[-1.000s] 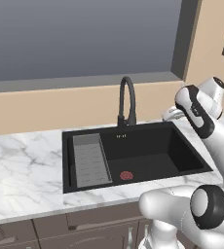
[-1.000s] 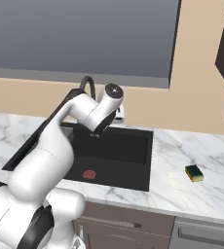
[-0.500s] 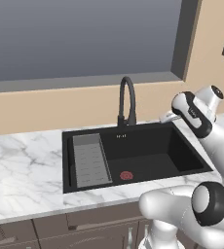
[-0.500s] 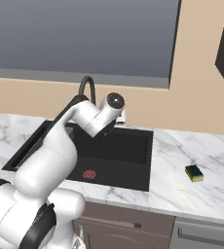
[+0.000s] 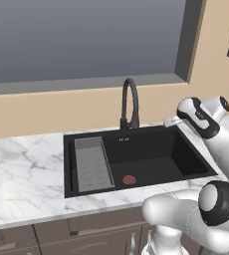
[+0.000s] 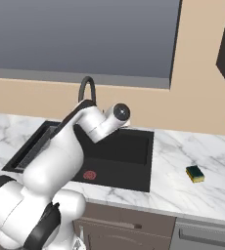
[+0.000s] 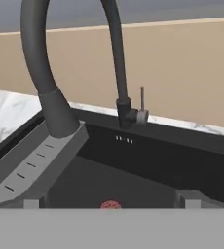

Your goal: Soak the sponge with water for a few seconds and then drop it inside the sink.

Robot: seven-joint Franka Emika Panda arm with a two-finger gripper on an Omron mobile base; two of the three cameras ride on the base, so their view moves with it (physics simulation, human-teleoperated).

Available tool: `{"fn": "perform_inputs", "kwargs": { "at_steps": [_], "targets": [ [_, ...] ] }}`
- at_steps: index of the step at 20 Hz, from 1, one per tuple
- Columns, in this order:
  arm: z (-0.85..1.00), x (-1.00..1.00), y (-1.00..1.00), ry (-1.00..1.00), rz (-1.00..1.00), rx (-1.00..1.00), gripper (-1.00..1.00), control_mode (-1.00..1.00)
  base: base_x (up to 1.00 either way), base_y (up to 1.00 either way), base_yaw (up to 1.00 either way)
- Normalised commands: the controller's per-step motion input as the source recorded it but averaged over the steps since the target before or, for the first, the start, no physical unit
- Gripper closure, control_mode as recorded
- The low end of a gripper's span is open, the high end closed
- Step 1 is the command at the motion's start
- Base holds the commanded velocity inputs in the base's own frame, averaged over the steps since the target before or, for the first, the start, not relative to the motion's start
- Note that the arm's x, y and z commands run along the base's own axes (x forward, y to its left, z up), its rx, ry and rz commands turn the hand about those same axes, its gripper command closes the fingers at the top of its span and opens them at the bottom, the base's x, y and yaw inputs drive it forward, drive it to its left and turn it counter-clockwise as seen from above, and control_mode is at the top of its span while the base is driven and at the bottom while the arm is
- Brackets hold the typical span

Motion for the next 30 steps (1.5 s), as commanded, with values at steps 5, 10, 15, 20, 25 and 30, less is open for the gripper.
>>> {"fn": "perform_inputs", "kwargs": {
  "at_steps": [5, 10, 15, 20, 25, 30],
  "targets": [
    [0.0, 0.0, -0.02, -0.17, 0.0, 0.05, -1.0, -1.0, 0.0, 0.0, 0.0],
    [0.0, 0.0, 0.0, -0.18, 0.03, 0.02, -1.0, -1.0, 0.0, 0.0, 0.0],
    [0.0, 0.0, 0.0, -0.17, 0.04, 0.02, -1.0, -1.0, 0.0, 0.0, 0.0],
    [0.0, 0.0, 0.0, -0.11, 0.03, 0.0, -1.0, -1.0, 0.0, 0.0, 0.0],
    [0.0, 0.06, 0.0, -0.07, 0.03, 0.0, -1.0, -1.0, 0.0, 0.0, 0.0],
    [0.0, 0.02, 0.03, -0.02, 0.02, 0.0, -1.0, -1.0, 0.0, 0.0, 0.0]
  ]
}}
